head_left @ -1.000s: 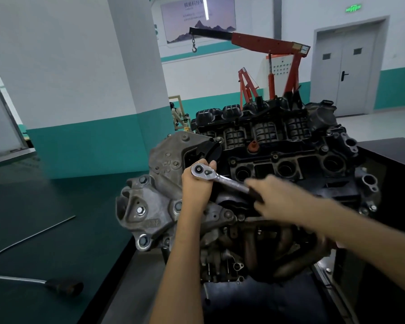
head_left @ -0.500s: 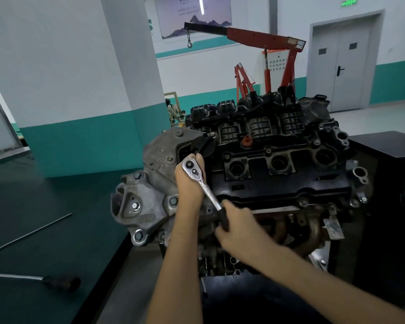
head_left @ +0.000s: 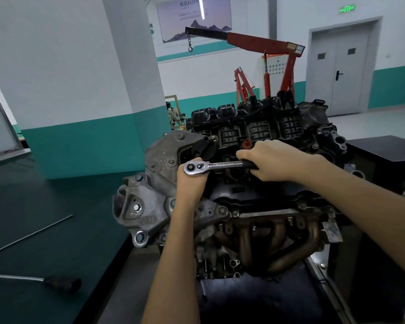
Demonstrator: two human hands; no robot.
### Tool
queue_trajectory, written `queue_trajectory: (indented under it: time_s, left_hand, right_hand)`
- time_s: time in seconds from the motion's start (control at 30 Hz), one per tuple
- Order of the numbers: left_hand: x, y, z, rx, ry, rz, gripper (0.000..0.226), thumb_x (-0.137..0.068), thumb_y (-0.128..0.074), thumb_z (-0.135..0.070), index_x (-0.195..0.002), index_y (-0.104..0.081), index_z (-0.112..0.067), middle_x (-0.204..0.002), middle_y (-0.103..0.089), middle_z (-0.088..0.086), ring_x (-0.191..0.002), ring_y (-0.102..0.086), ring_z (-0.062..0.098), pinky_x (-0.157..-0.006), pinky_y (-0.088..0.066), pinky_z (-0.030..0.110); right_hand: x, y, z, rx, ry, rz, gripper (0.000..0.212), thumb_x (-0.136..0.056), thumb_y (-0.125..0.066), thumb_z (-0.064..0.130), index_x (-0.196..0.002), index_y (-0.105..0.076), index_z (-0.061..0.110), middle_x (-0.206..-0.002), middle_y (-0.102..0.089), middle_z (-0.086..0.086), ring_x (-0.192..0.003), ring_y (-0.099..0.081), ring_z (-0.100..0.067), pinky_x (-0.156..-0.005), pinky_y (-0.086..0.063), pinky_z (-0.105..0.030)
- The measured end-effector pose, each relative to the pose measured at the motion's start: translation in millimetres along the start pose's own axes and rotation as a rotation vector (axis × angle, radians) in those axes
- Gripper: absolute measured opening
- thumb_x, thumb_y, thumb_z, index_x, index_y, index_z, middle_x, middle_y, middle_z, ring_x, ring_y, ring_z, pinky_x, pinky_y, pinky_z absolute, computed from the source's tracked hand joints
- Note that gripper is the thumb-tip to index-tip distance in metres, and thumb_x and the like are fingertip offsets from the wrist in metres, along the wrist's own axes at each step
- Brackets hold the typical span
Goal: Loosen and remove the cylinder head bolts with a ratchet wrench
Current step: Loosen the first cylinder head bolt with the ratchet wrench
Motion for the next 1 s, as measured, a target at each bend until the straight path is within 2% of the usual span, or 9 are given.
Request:
queue_trajectory:
  time_s: [0.13,0.3,0.37,0.5,0.6,0.7,0.77,0.87,1.0]
  left_hand:
    - [1.3,3.5,5.6,0.138,0.109,-0.124,0.044,-0.088,-0.05,0.008,-0.058,-0.028,-0.016,-0.058,-0.023,0.001,-0.05,-0.022,0.006,-0.047,-0.023,0.018]
    - [4.5,3.9,0.2,0.089,0.066,-0.174,0.041,-0.087,-0.051,0.006,-0.059,-0.028,-0.013,-0.059,-0.018,0.001,-0.05,-0.016,0.008,-0.044,-0.018,0.018]
    - [5.0,6.3,-0.8,0.071,0.028,-0.18,0.034,-0.088,-0.052,0.005,-0.062,-0.035,-0.009,-0.06,-0.019,0.003,-0.05,-0.017,0.008,-0.045,-0.02,0.018]
    - [2.3,3.4,4.3,0.06,-0.008,-0.083,0.036,-0.088,-0.055,0.003,-0.062,-0.034,-0.008,-0.059,-0.021,0.006,-0.053,-0.017,0.007,-0.048,-0.017,0.021]
    - [-0.9,-4.2,7.6,0.023,0.006,0.046,0.044,-0.088,-0.061,-0.005,-0.058,-0.03,-0.012,-0.055,-0.026,0.0,-0.051,-0.022,0.008,-0.05,-0.022,0.024]
    - [-3.5,-4.6,6.8,-0.061,-0.009,0.078,0.036,-0.089,-0.06,-0.006,-0.059,-0.04,-0.011,-0.058,-0.039,0.004,-0.057,-0.032,0.012,-0.054,-0.029,0.026]
    - [-3.0,-2.0,4.8,-0.037,-0.019,0.039,0.03,-0.089,-0.056,0.0,-0.063,-0.044,-0.006,-0.058,-0.04,0.004,-0.056,-0.032,0.01,-0.052,-0.028,0.021]
    - [-0.6,-0.2,4.7,0.07,0.027,-0.057,0.04,-0.088,-0.052,0.008,-0.058,-0.033,-0.011,-0.056,-0.026,0.002,-0.048,-0.024,0.006,-0.048,-0.024,0.019]
    - [0.3,-1.2,3.8,0.099,0.074,-0.129,0.049,-0.084,-0.052,0.008,-0.057,-0.02,-0.017,-0.057,-0.016,0.0,-0.044,-0.018,0.008,-0.044,-0.018,0.018]
  right_hand:
    - [23.8,-19.9,27.2,-0.22,-0.148,-0.064,0.019,-0.083,-0.056,0.019,-0.099,-0.048,0.025,-0.066,-0.031,0.009,-0.082,-0.062,-0.03,-0.061,-0.037,-0.029]
    - [54.4,-74.9,102.3,-0.855,-0.398,-0.034,0.02,-0.083,-0.054,0.014,-0.101,-0.047,0.018,-0.085,-0.058,-0.009,-0.08,-0.063,-0.031,-0.071,-0.055,-0.042]
    - [50.5,-79.8,122.7,-0.953,-0.411,-0.076,0.023,-0.083,-0.053,0.012,-0.105,-0.048,0.018,-0.089,-0.061,-0.008,-0.082,-0.063,-0.029,-0.074,-0.055,-0.042]
    - [51.0,-69.3,94.6,-0.772,-0.323,-0.022,0.023,-0.082,-0.054,0.013,-0.103,-0.049,0.019,-0.088,-0.06,-0.011,-0.081,-0.062,-0.032,-0.072,-0.054,-0.039]
    - [42.9,-43.2,41.9,-0.474,-0.187,0.078,0.023,-0.081,-0.058,0.015,-0.101,-0.053,0.024,-0.073,-0.051,0.002,-0.076,-0.063,-0.029,-0.06,-0.047,-0.03]
    - [14.2,-7.1,4.7,-0.092,-0.037,0.055,0.027,-0.086,-0.057,0.021,-0.112,-0.053,0.027,-0.074,-0.042,0.006,-0.078,-0.062,-0.026,-0.061,-0.038,-0.026]
    - [2.0,3.4,0.9,-0.031,0.012,0.0,0.023,-0.087,-0.056,0.022,-0.11,-0.051,0.026,-0.077,-0.046,0.003,-0.08,-0.062,-0.027,-0.061,-0.037,-0.028]
    - [15.7,-11.8,11.8,-0.101,-0.088,-0.057,0.02,-0.083,-0.057,0.021,-0.101,-0.051,0.028,-0.078,-0.053,-0.001,-0.079,-0.062,-0.028,-0.061,-0.035,-0.027]
    - [52.3,-68.6,69.5,-0.785,-0.281,-0.048,0.015,-0.075,-0.057,0.012,-0.08,-0.046,0.02,-0.069,-0.057,-0.001,-0.065,-0.06,-0.025,-0.056,-0.047,-0.03]
Point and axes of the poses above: each hand's wrist, its own x-axis away from the middle knuckle, its own y-axis out of the back of the hand, z = x × y, the point moved 8 cm from there along -x, towards the middle knuckle
